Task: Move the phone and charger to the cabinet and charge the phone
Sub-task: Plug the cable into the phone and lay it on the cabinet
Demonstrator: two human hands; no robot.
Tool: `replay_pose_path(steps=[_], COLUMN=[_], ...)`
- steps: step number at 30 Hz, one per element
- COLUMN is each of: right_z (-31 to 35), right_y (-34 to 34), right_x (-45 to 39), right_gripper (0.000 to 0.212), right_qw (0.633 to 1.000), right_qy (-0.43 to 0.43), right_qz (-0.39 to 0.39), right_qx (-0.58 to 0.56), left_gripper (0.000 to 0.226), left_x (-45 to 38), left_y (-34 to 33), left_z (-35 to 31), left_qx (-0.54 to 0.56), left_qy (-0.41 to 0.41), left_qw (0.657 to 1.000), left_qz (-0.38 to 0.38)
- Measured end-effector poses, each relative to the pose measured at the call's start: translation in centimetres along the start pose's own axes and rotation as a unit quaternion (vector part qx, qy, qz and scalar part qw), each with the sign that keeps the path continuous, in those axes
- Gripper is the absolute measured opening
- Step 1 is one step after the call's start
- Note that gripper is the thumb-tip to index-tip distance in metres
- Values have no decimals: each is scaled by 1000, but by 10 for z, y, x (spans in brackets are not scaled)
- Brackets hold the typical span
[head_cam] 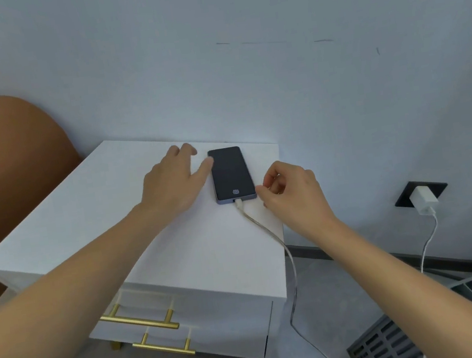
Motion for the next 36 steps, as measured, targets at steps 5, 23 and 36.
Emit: replay_pose_path(steps=[5, 23, 36], right_z=[-9, -31, -29], right_y=[7, 10, 7], right_x=[-3, -8, -10], right_gripper=[17, 15, 17], right_qw=[1000, 999, 999], right_qy=[3, -8, 3], right_qz=[-25, -4, -6], right_qx=[17, 38, 47], left_gripper=[32, 16, 14], left_x=[34, 45, 45], left_y=[13, 12, 10], left_z=[21, 22, 23], left_qx=[6, -36, -34], left_qy=[-71, -71, -82], left_qw=[996, 995, 994], left_qz=[-61, -52, -56])
Point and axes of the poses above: each hand's wrist, its own x-axis away from the middle knuckle, its own y-axis out of the back of the hand, z = x × y, the point moved 7 cm from there along -x, towards the middle knuckle, and after that the axes turned 9 degrees about y, right-handed, at the moved point
